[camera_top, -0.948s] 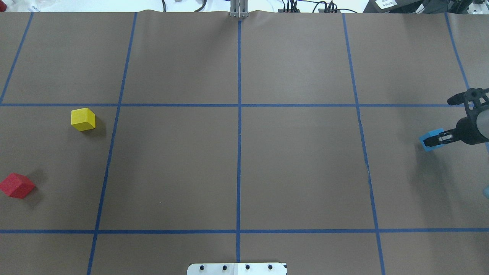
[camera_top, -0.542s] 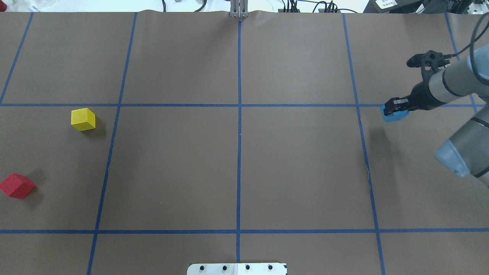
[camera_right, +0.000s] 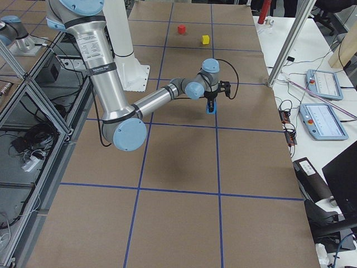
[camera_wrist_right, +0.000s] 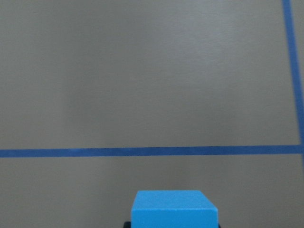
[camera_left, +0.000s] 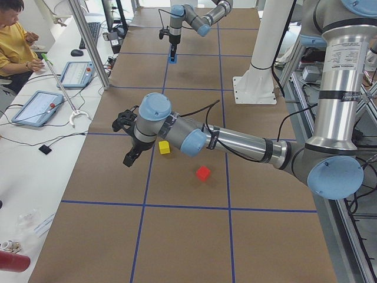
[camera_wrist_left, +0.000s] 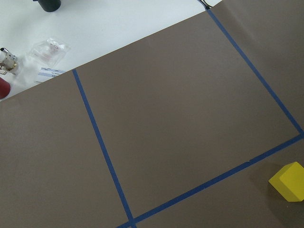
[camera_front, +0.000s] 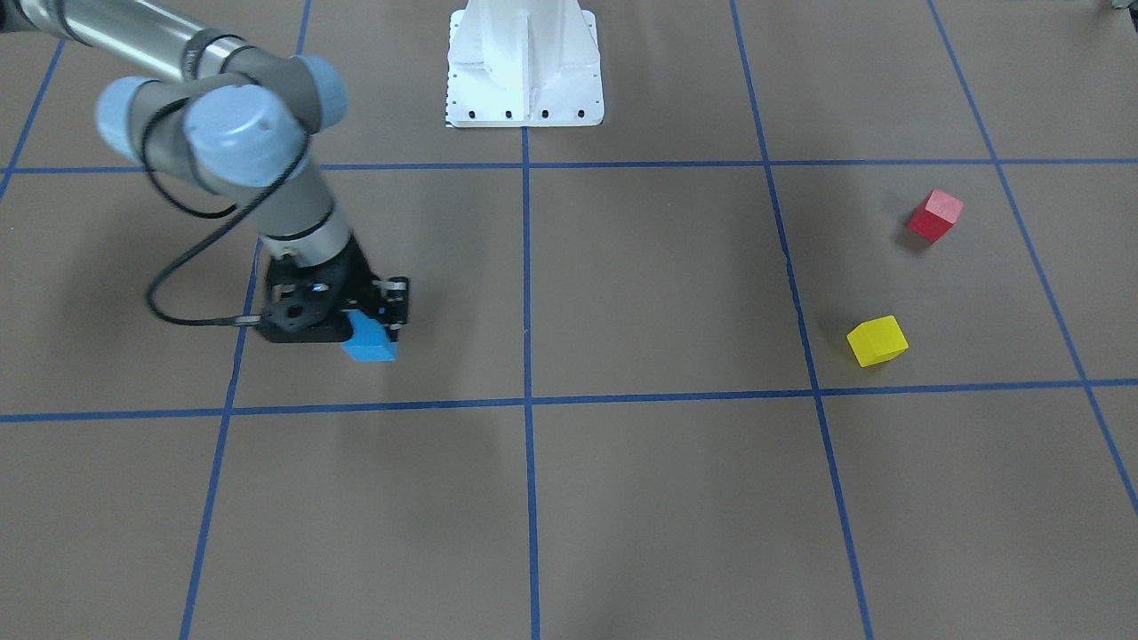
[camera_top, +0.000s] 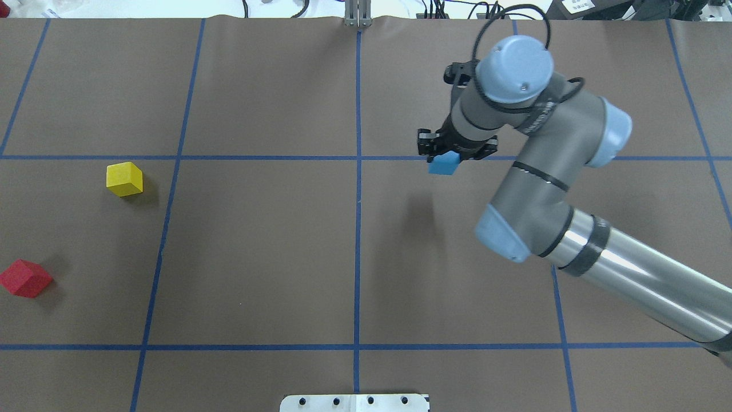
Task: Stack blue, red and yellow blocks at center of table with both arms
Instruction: 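Carry the blue cube with the right gripper to the table center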
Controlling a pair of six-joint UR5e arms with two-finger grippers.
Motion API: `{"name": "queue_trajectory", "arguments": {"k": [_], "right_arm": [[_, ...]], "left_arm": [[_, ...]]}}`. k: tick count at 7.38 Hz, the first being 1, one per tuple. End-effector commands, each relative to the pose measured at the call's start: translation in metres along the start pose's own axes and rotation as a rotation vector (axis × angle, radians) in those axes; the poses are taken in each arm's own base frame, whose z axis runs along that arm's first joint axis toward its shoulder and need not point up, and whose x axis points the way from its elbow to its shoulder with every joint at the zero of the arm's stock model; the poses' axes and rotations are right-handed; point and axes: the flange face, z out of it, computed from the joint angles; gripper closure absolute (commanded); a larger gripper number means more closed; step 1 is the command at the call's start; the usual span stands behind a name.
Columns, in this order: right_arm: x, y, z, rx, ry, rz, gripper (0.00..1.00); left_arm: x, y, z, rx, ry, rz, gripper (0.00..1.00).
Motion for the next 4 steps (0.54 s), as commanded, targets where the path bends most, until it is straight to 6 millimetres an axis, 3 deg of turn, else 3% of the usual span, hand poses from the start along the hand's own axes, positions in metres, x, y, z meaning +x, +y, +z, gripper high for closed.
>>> {"name": "queue_trajectory", "arguments": {"k": [1, 2, 3, 4], "right_arm": [[-0.129, 0.032, 0.033, 0.007, 0.032, 0.011, 1.00], [-0.142, 0.054, 0.054, 0.016, 0.024, -0.028, 1.00], [-0.137, 0.064, 0.067, 0.036, 0.042, -0.062, 1.00], [-0.130, 0.069, 0.075, 0.029, 0.054, -0.094, 0.93]], "left_arm": [[-0.002, 0.001, 0.002, -0.003, 0.000, -0.003, 0.00], [-0.003, 0.002, 0.003, -0.007, 0.000, -0.007, 0.00], [-0.004, 0.002, 0.004, -0.008, 0.000, -0.008, 0.00], [-0.004, 0.002, 0.004, -0.008, 0.000, -0.008, 0.00]]}}
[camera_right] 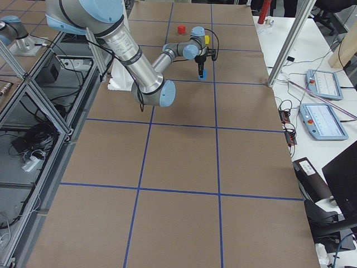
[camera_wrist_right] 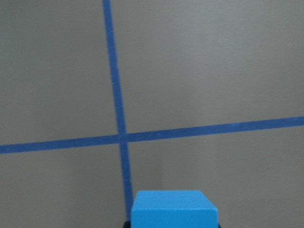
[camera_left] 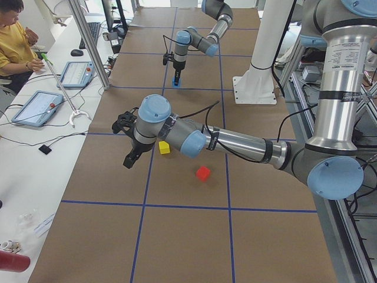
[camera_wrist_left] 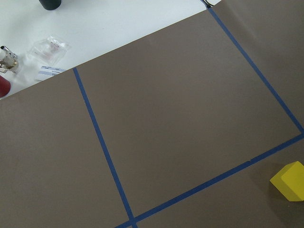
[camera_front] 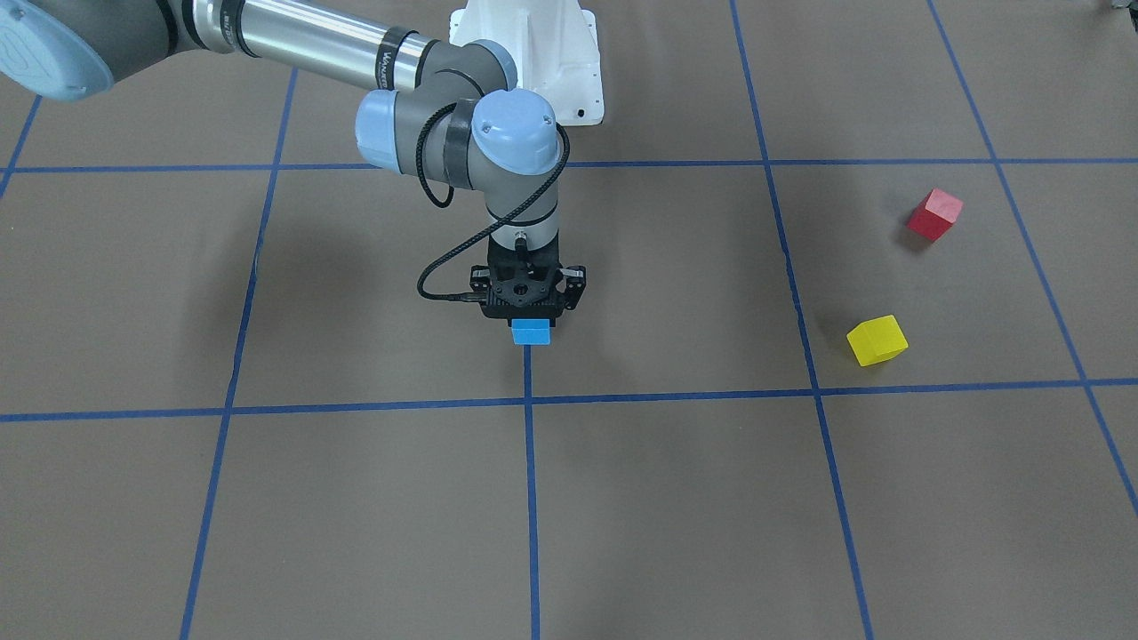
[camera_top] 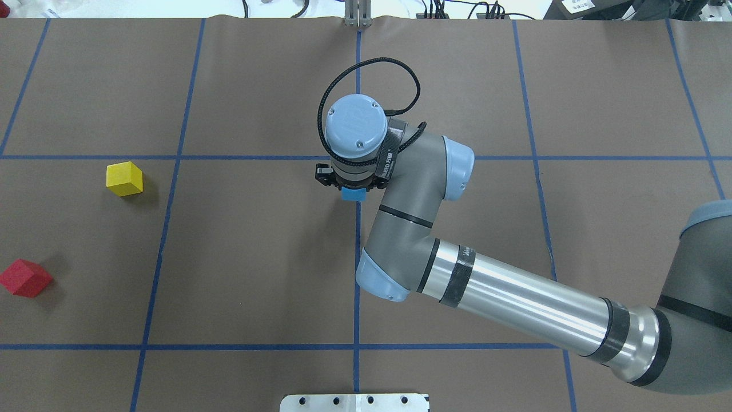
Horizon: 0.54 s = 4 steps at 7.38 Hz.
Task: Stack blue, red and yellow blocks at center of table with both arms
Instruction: 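Carry the blue cube with the right gripper to the table center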
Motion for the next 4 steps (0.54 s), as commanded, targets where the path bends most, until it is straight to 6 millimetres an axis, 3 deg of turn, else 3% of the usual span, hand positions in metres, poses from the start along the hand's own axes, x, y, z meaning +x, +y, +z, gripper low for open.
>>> {"name": "queue_trajectory", "arguments": {"k": [1, 2, 3, 4], "right_arm": [[0.0058, 0.0169, 0.0210, -0.005, 0.023, -0.044, 0.75], [0.0071, 0.0204, 0.0244, -0.008, 0.027, -0.045, 0.45], [0.0026, 0.0190, 0.0201, 0.012, 0.025, -0.040, 0.01], [0.0020, 0.0191, 0.0186, 0.013, 0.022, -0.045, 0.00]], "left_arm": [[-0.0004, 0.0002, 0.0004, -0.001, 0.000, -0.001, 0.00], [-0.0004, 0.0002, 0.0004, -0.001, 0.000, -0.001, 0.00], [-0.0001, 0.0008, 0.0002, -0.001, 0.000, -0.001, 0.00], [0.0004, 0.0005, -0.0003, 0.000, 0.000, 0.000, 0.00]]}}
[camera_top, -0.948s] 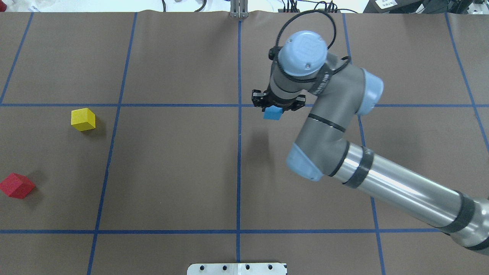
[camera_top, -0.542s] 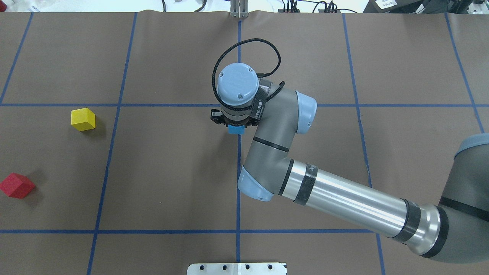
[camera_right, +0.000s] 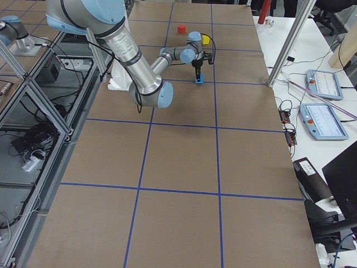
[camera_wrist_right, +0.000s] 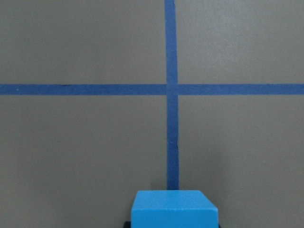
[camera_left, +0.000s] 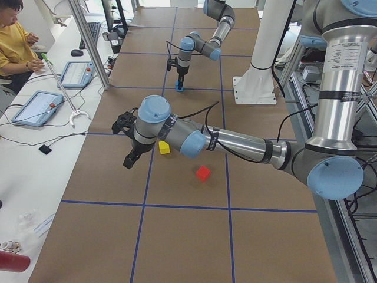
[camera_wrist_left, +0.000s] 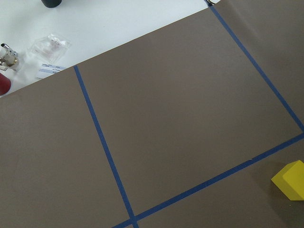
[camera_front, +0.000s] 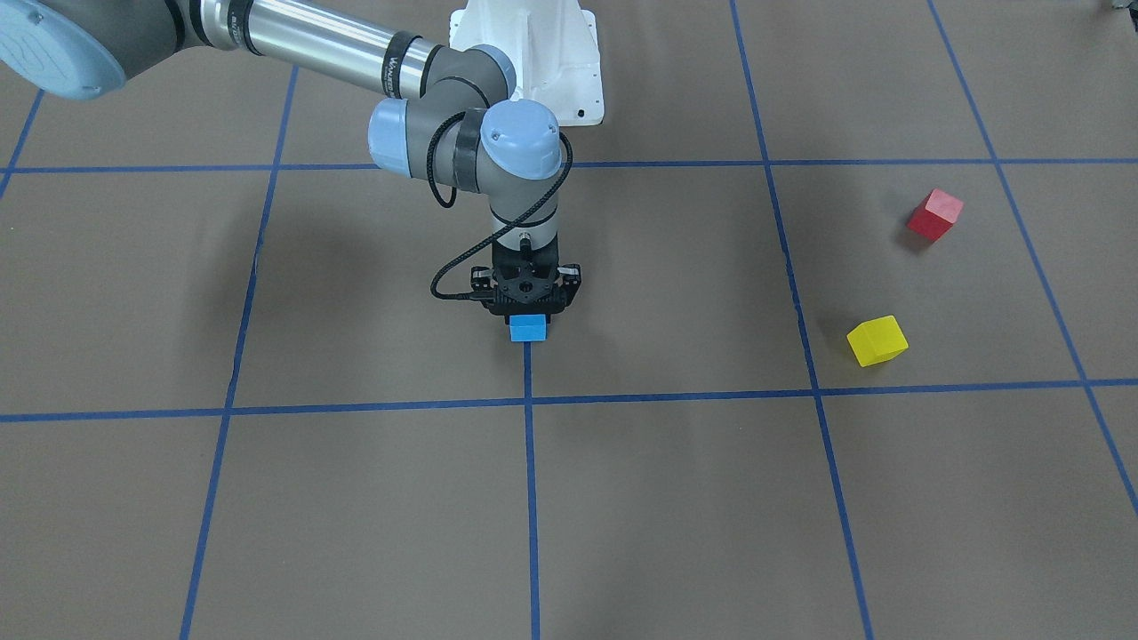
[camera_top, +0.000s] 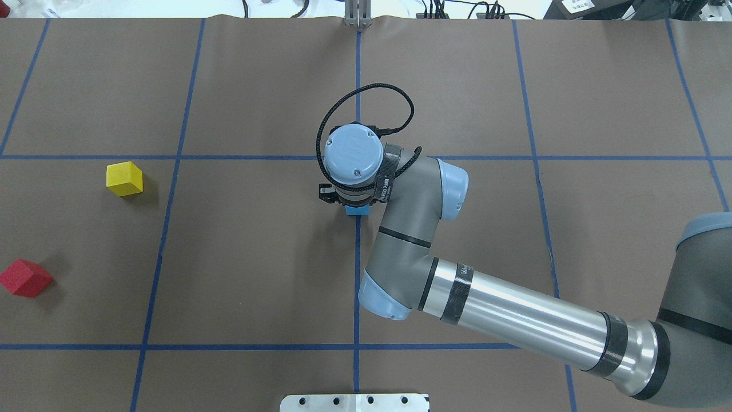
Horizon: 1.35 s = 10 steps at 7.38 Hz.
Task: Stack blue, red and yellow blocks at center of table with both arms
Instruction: 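Carry the blue cube with the right gripper to the table center, then release the blue cube and raise the right gripper away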
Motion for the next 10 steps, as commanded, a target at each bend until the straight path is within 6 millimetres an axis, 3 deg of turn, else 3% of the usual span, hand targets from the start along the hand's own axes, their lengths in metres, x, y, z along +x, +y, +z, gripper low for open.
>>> {"name": "queue_trajectory", "arguments": {"k": [1, 2, 3, 4, 5, 6, 8, 9, 10], "right_arm": [[-0.003, 0.000, -0.005, 0.009, -0.009, -0.010, 0.00], [-0.004, -0.001, -0.009, 0.013, -0.016, -0.012, 0.00], [0.002, -0.020, -0.036, 0.039, -0.052, -0.003, 0.00], [0.020, -0.060, -0.078, 0.045, -0.103, 0.036, 0.00], [0.069, -0.117, -0.115, 0.022, -0.120, 0.108, 0.00], [0.137, -0.159, -0.145, 0.018, -0.124, 0.118, 0.00], [0.321, -0.189, -0.194, 0.034, -0.111, 0.000, 0.00], [0.396, -0.198, -0.200, 0.030, -0.095, -0.088, 0.00], [0.455, -0.196, -0.197, 0.027, -0.064, -0.159, 0.00]], "left_arm": [[0.000, 0.000, 0.000, 0.001, 0.000, 0.001, 0.00], [0.000, 0.000, 0.000, 0.001, 0.000, 0.001, 0.00], [0.000, 0.000, 0.000, 0.001, 0.000, 0.001, 0.00], [0.003, -0.003, -0.003, 0.008, 0.000, -0.007, 0.00], [0.008, -0.007, -0.007, 0.020, 0.002, -0.046, 0.00], [0.022, -0.010, -0.002, 0.058, 0.037, 0.008, 0.00], [0.073, -0.012, 0.035, 0.003, 0.169, -0.098, 0.00], [0.100, -0.004, 0.055, -0.003, 0.205, -0.169, 0.00], [0.121, 0.007, 0.076, -0.030, 0.215, -0.223, 0.00]]}}
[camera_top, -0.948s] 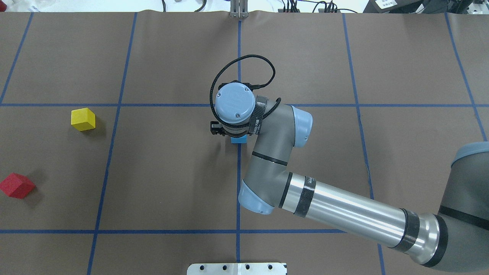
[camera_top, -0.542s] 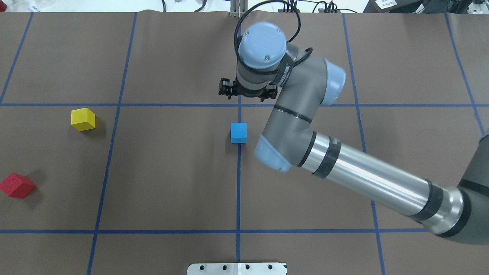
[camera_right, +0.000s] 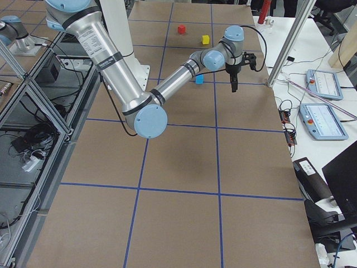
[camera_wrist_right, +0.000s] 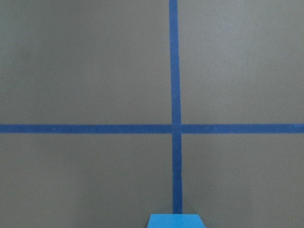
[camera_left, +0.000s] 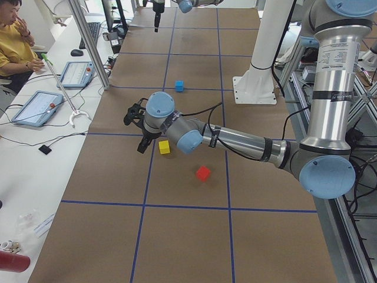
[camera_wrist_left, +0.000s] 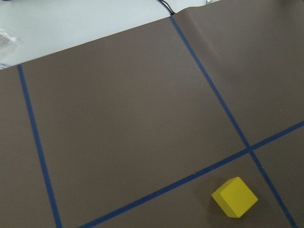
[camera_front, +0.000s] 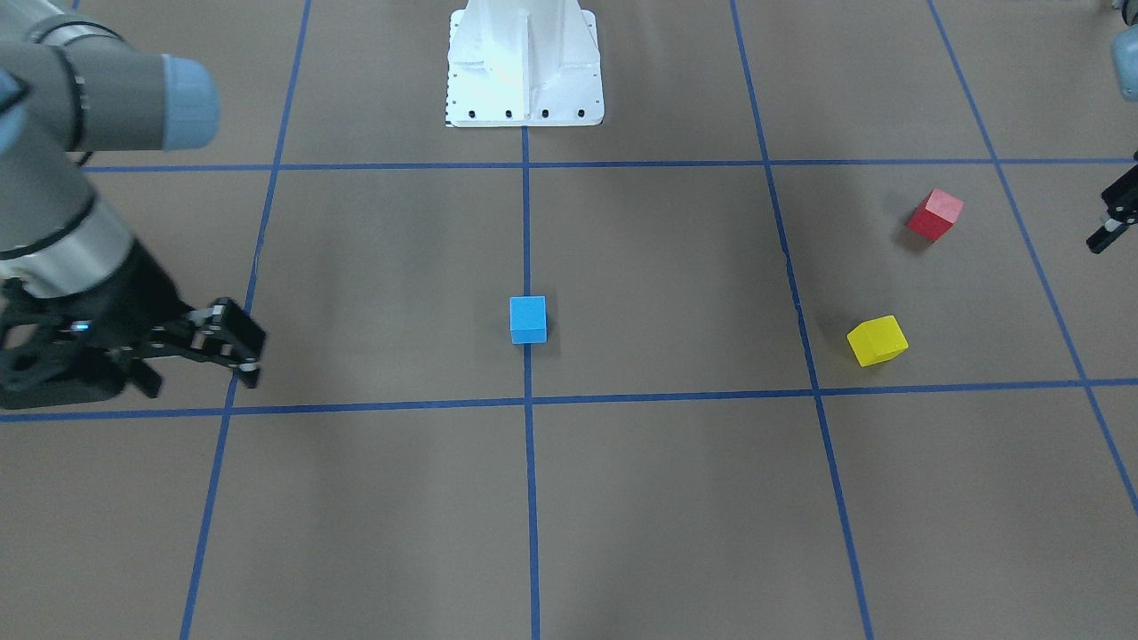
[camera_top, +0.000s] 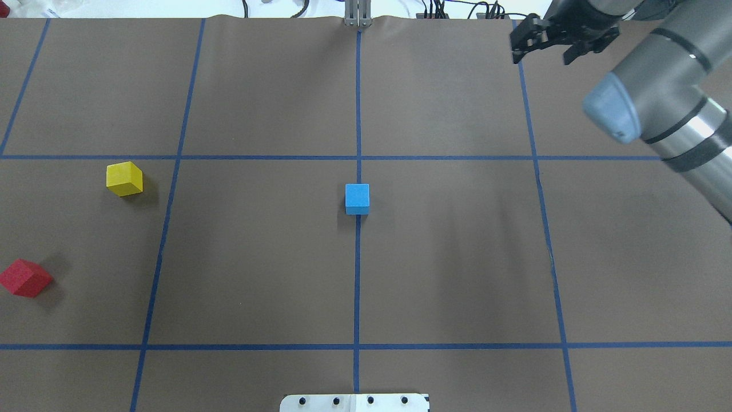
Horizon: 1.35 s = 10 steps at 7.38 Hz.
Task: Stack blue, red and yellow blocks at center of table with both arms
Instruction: 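Release the blue cube and raise the right gripper away, then reach the left gripper down to the red cube and grasp it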
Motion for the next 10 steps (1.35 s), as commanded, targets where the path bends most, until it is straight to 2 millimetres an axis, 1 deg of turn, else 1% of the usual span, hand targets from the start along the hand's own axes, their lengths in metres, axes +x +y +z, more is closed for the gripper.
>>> {"name": "queue_trajectory", "arguments": {"k": [1, 2, 3, 4, 5, 6, 7, 8, 9, 10], "right_arm": [[0.134, 0.016, -0.017, -0.028, 0.020, -0.148, 0.00], [0.185, 0.029, -0.030, -0.040, -0.007, -0.187, 0.00], [0.232, 0.050, -0.034, -0.039, -0.013, -0.233, 0.00], [0.254, 0.062, -0.035, -0.028, -0.011, -0.243, 0.00], [0.257, 0.065, -0.035, -0.029, -0.008, -0.239, 0.00], [0.258, 0.066, -0.034, -0.029, -0.008, -0.239, 0.00], [0.258, 0.066, -0.034, -0.029, -0.007, -0.239, 0.00], [0.258, 0.066, -0.034, -0.029, -0.007, -0.239, 0.00], [0.258, 0.066, -0.034, -0.029, -0.007, -0.241, 0.00], [0.258, 0.066, -0.034, -0.029, -0.007, -0.241, 0.00]], "left_arm": [[0.034, 0.028, 0.055, -0.026, -0.018, -0.127, 0.00], [0.047, 0.043, 0.075, -0.015, -0.065, -0.104, 0.00], [0.059, 0.069, 0.096, -0.026, -0.098, 0.021, 0.00], [0.044, 0.111, 0.095, -0.055, -0.096, 0.194, 0.00], [0.036, 0.155, 0.089, -0.063, -0.069, 0.232, 0.00], [0.038, 0.182, 0.094, -0.090, -0.050, 0.252, 0.00], [0.046, 0.195, 0.105, -0.119, -0.045, 0.216, 0.00], [0.062, 0.208, 0.124, -0.117, -0.077, 0.213, 0.00], [0.064, 0.221, 0.131, -0.144, -0.080, 0.222, 0.00], [0.054, 0.237, 0.121, -0.146, -0.078, 0.226, 0.00]]}}
